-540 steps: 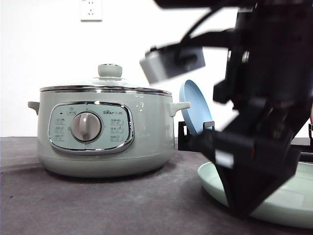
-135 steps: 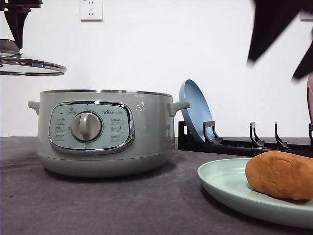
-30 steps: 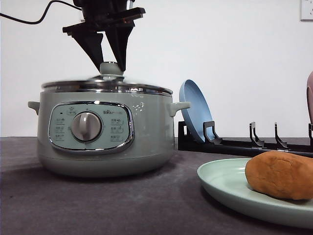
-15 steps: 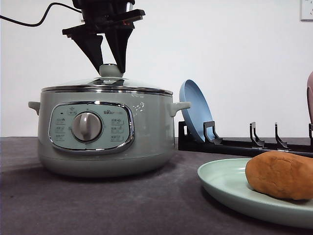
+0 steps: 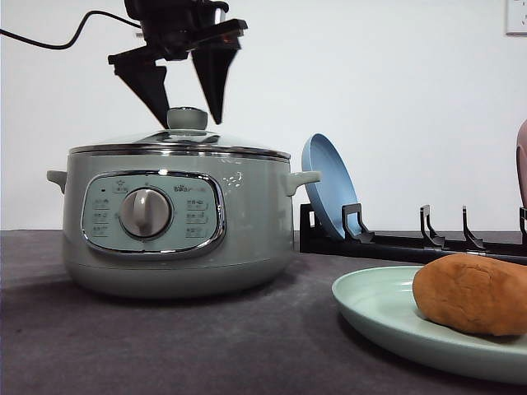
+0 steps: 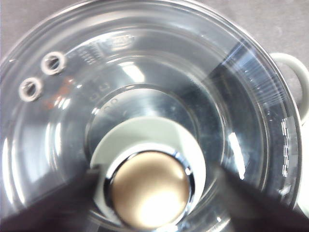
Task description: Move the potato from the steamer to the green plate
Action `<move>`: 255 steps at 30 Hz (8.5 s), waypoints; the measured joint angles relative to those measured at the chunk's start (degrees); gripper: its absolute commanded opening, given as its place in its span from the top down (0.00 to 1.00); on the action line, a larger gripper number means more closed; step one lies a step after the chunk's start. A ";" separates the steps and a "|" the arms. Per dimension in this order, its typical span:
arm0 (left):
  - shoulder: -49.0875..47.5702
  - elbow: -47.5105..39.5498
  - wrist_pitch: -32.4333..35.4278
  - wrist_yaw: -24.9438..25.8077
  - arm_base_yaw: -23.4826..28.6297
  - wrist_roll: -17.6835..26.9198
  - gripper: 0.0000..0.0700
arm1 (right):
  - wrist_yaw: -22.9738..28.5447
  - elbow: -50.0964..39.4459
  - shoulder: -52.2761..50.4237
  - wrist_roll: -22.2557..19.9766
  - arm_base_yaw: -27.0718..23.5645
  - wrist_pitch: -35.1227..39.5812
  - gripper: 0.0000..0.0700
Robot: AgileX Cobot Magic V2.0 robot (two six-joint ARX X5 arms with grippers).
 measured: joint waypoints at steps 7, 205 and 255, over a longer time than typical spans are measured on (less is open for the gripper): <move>-1.42 -0.05 -1.93 0.02 0.40 -0.03 0.08 | 0.01 0.00 0.00 0.00 0.00 0.00 0.06; -113.70 -119.21 63.84 1.07 29.16 1.50 0.98 | 5.78 -53.38 -14.88 -3.15 -28.62 51.01 0.98; -113.70 -119.21 63.84 1.07 29.16 1.50 0.98 | 7.27 -67.08 -26.47 -8.00 -23.82 51.08 0.98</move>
